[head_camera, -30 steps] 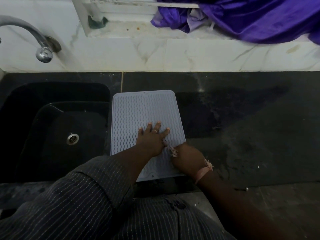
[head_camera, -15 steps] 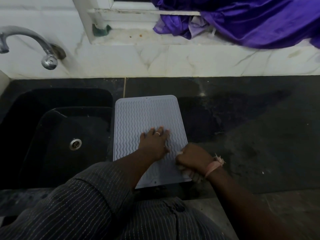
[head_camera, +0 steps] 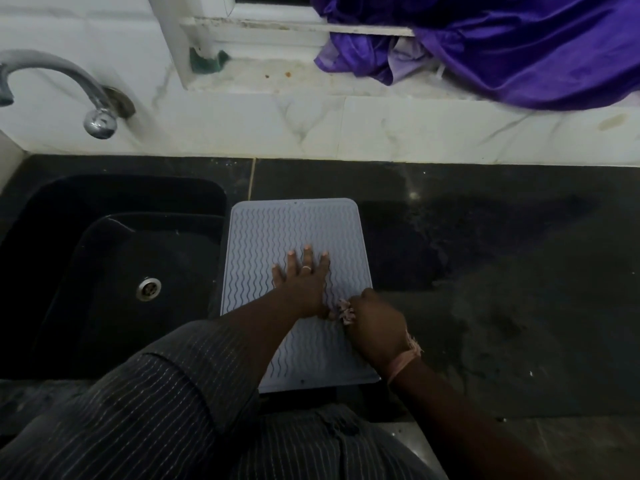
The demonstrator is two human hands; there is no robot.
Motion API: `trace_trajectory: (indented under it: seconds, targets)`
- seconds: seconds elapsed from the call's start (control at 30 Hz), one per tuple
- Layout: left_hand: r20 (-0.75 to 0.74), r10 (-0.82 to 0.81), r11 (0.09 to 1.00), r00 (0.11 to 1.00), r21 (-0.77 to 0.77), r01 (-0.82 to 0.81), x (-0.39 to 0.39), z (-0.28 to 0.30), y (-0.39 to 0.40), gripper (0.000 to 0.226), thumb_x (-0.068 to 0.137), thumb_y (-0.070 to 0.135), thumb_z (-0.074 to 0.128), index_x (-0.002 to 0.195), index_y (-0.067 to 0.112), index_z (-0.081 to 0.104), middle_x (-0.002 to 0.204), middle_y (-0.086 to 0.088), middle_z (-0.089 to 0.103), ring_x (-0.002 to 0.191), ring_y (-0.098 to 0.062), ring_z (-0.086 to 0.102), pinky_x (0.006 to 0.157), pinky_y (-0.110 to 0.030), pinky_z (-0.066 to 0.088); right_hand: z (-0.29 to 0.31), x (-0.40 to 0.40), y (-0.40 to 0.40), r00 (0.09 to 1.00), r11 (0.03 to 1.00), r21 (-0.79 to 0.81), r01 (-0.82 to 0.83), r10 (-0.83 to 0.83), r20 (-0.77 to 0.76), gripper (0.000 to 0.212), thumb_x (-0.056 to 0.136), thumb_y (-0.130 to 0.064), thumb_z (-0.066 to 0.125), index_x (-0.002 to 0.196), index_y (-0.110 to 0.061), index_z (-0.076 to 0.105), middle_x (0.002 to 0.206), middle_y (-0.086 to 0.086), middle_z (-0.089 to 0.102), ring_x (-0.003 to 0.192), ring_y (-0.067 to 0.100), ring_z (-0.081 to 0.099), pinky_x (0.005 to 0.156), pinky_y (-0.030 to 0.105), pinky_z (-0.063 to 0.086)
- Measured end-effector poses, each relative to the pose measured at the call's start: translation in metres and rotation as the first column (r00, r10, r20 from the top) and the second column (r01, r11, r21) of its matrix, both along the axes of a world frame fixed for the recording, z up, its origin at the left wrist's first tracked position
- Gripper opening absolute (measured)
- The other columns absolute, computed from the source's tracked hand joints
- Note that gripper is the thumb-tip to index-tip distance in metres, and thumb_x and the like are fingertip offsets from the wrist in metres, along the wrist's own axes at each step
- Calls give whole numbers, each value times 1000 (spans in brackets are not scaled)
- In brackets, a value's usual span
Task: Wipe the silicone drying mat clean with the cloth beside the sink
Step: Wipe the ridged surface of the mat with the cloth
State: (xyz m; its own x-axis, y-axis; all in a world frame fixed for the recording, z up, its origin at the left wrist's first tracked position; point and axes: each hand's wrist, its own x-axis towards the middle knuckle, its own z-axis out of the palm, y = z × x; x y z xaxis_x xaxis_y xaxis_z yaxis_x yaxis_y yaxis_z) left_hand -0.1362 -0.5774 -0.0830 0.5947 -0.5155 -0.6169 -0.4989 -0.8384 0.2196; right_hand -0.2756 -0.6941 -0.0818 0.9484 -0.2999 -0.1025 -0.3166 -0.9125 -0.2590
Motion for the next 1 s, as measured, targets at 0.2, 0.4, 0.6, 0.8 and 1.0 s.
trace_trajectory:
  seconds: [0.2, 0.4, 0.6, 0.8, 1.0]
  targets:
    - [-21, -44, 999, 999, 16, 44, 3, -2, 2, 134, 78, 69, 72, 152, 32, -34, 154, -9, -48, 140, -41, -44, 115, -68, -16, -2, 33, -19, 997, 996, 83, 39, -44, 59, 26, 99, -31, 56, 85, -13, 69, 94, 8, 62, 77, 27, 65, 63, 36, 55]
    - [-10, -36, 998, 999, 56, 37, 2, 1, -1, 134, 78, 67, 72, 151, 34, -35, 154, -8, -48, 140, -40, -43, 116, -67, -17, 8, 90, -36, 1000, 998, 55, 9, -11, 29, 33, 102, -36, 50, 100, -10, 70, 107, 12, 60, 89, 30, 65, 72, 42, 57]
    - [37, -29, 997, 999, 66, 26, 3, 2, -6, 140, 73, 65, 78, 153, 31, -32, 158, -10, -42, 144, -42, -37, 117, -68, -11, 13, 77, -35, 997, 997, 60, -47, 51, -62, 31, 101, -41, 50, 108, -16, 67, 110, 8, 59, 90, 27, 65, 75, 44, 59]
    - [44, 21, 994, 999, 102, -25, 3, 7, -13, 141, 71, 62, 82, 154, 36, -29, 160, -7, -40, 147, -40, -32, 118, -71, -3, 18, 16, -9, 973, 988, 35, -150, 154, -171, 25, 102, -33, 48, 110, -21, 69, 115, 4, 60, 87, 22, 68, 72, 36, 58]
    - [42, 24, 992, 999, 123, -29, 5, 11, -18, 146, 69, 55, 86, 152, 37, -32, 157, -9, -45, 148, -42, -30, 116, -74, 1, 14, 16, -17, 984, 992, 90, -90, 102, -143, 18, 97, -34, 56, 101, -23, 69, 105, -1, 58, 83, 19, 67, 69, 36, 58]
